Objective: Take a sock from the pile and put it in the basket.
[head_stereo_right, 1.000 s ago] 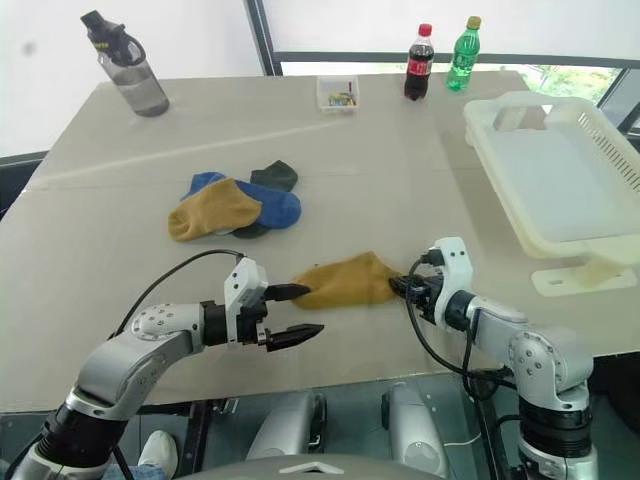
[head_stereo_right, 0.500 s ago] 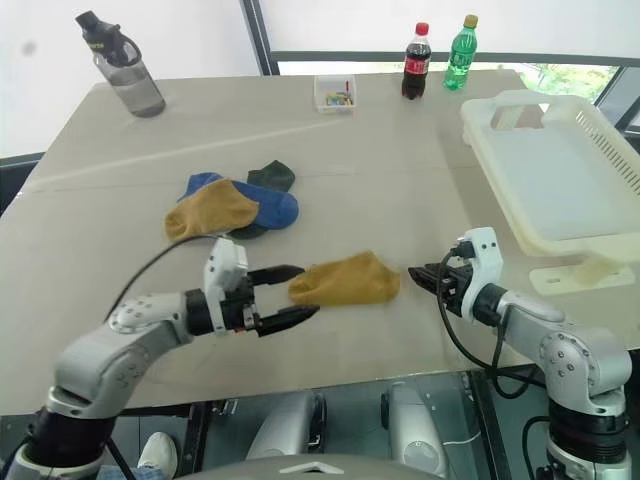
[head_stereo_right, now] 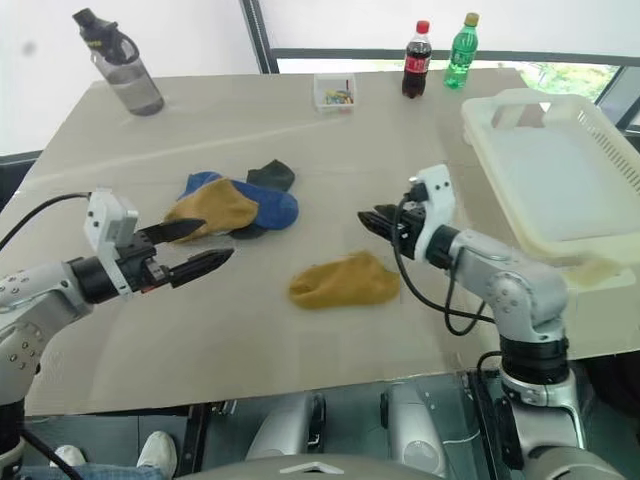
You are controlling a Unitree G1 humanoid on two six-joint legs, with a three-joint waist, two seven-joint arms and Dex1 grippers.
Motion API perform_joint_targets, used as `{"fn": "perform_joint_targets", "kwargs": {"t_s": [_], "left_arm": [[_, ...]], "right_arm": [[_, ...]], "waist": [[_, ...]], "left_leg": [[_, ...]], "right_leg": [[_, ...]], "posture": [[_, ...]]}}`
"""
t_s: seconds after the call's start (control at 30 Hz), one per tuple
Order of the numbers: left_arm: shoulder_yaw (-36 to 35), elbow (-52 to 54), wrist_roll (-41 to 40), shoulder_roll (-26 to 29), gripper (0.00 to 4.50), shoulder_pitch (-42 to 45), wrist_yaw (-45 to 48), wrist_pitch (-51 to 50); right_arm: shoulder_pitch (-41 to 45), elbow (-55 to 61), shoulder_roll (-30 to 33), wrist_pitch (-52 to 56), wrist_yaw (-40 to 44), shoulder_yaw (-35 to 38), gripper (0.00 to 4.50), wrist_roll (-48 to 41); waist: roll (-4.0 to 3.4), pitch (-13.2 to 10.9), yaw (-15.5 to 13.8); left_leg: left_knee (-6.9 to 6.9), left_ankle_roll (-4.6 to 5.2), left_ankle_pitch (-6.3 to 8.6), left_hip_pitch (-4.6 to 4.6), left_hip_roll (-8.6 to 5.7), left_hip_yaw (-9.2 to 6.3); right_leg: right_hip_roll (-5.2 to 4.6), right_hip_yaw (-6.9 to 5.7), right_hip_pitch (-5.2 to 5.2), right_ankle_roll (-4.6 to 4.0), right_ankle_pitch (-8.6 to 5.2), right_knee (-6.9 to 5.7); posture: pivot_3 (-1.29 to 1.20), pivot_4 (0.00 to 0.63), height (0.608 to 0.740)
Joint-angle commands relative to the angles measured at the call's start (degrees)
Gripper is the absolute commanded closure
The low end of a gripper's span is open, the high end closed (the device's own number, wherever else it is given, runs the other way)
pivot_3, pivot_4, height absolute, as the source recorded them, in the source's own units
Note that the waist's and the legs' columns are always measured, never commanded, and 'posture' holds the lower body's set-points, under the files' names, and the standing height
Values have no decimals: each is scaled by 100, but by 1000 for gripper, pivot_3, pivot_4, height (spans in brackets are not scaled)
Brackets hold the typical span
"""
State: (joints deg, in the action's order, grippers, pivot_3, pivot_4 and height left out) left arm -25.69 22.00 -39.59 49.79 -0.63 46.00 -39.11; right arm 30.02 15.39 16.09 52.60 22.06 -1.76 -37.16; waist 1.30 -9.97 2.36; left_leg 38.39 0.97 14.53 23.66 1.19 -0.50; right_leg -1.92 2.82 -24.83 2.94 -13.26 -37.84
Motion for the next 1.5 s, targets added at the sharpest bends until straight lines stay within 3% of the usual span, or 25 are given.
{"fn": "perform_joint_targets", "kwargs": {"t_s": [0.03, 0.47, 0.63, 0.73, 0.87, 1.1, 1.27, 1.5], "left_arm": [[-750, 129, 49, 99, 0, -193, -62, 126], [-1879, 814, -146, -272, 0, -1248, -297, 41], [-1979, 943, -200, -348, 0, -1426, -382, 22], [-1870, 932, -228, -375, 0, -1387, -446, 14], [-1271, 771, -91, -456, 0, -957, -619, 104], [-371, 284, 399, -575, 0, -464, -670, 459], [288, -214, 824, -772, 0, 50, -753, 786], [916, -1367, 1432, -921, 0, 979, -797, 1257]], "right_arm": [[388, -603, -384, -784, 147, -554, 2515, 586], [1554, -2709, -1604, -1389, 693, -1143, 2515, 1352], [1689, -3042, -1909, -1532, 837, -1232, 2515, 1580], [1568, -2588, -1826, -1415, 1215, -1176, 2515, 1388], [996, -828, -904, -926, 2047, -1110, 2515, 801], [207, 1117, 377, -329, 2048, -235, 2515, -11], [-442, 1979, 1387, -30, 2119, 654, 2515, -656], [-1290, 2301, 2452, -679, 2334, 1448, 2515, -419]], "waist": [[1, -1, 4], [3, 0, 8], [2, 0, 12], [1, 0, -3], [-1, -2, -101], [0, -1, -60], [1, -2, -51], [6, 0, -68]], "left_leg": [[0, 0, 0, 1, 1, -1], [-1, -3, -1, -6, 6, -14], [-3, -4, -1, -6, 7, -14], [-3, -4, -1, -4, 6, -16], [-2, -4, -1, 3, 1, -32], [-3, -3, -1, -1, -14, -63], [0, -3, -1, 0, -14, -59], [2, -2, -1, 0, -18, -32]], "right_leg": [[0, 0, 0, 0, 0, 0], [-9, -13, 2, -13, 8, -6], [-9, -18, 1, -17, 10, -6], [-11, -22, 2, -17, 11, -5], [-19, -36, 5, -17, 11, 0], [-15, -36, 6, -17, 10, -6], [-10, -37, 8, -18, 10, -5], [-8, -32, 11, -16, 10, -4]], "posture": [[0, 150, 740], [0, 150, 740], [0, 150, 740], [0, 150, 740], [0, 150, 740], [0, 150, 740], [0, 150, 740], [0, 150, 740]]}}
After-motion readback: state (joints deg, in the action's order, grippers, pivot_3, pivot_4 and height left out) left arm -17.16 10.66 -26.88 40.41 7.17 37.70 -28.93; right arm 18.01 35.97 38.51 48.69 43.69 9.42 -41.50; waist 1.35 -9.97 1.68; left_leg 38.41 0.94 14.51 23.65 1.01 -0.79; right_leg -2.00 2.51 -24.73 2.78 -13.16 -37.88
